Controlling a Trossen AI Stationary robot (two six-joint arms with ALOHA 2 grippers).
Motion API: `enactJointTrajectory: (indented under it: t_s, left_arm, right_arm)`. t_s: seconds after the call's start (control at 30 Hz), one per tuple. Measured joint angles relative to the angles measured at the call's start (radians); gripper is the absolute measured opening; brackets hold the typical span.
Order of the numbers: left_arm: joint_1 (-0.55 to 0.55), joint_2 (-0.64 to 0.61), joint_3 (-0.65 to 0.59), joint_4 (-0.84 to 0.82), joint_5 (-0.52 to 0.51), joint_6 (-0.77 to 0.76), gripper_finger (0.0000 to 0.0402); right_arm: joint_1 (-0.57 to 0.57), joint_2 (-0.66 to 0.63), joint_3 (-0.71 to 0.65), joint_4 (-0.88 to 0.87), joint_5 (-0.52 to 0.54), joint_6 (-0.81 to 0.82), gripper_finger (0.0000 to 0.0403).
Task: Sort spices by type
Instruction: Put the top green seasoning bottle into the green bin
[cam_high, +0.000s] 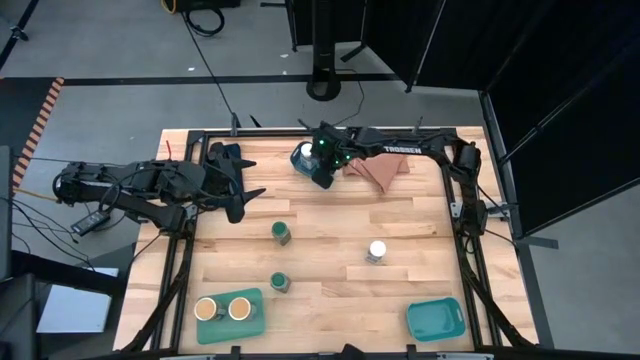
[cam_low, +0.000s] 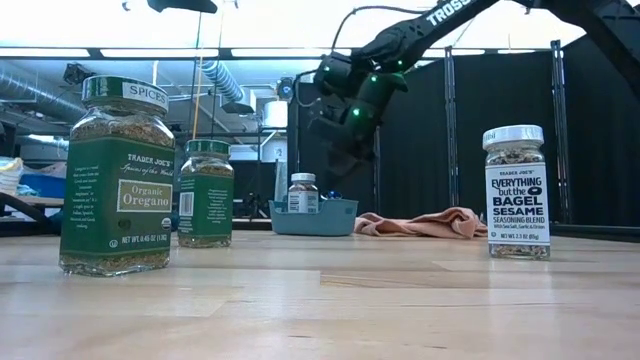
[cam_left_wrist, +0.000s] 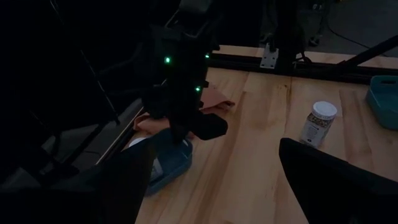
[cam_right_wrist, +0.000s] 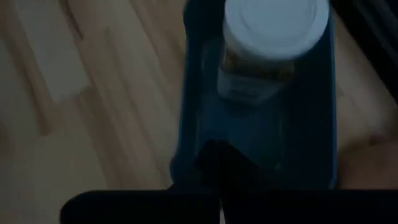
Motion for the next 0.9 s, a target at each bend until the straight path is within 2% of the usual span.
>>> enactJointTrajectory:
  t_s: [0.3,0.9]
  left_arm:
    - [0.000,0.000,0.000,0.001,-0.003,0.000,0.0351]
    - [0.000,0.000,0.000,0.001,-0.006,0.000,0.0351]
  right_arm:
    - [-0.032,0.002,-0.052,-0.026,0.074,0.004,0.0000]
    - [-0.134,0.002,-0.076,0.030,0.118,0.005,0.0000]
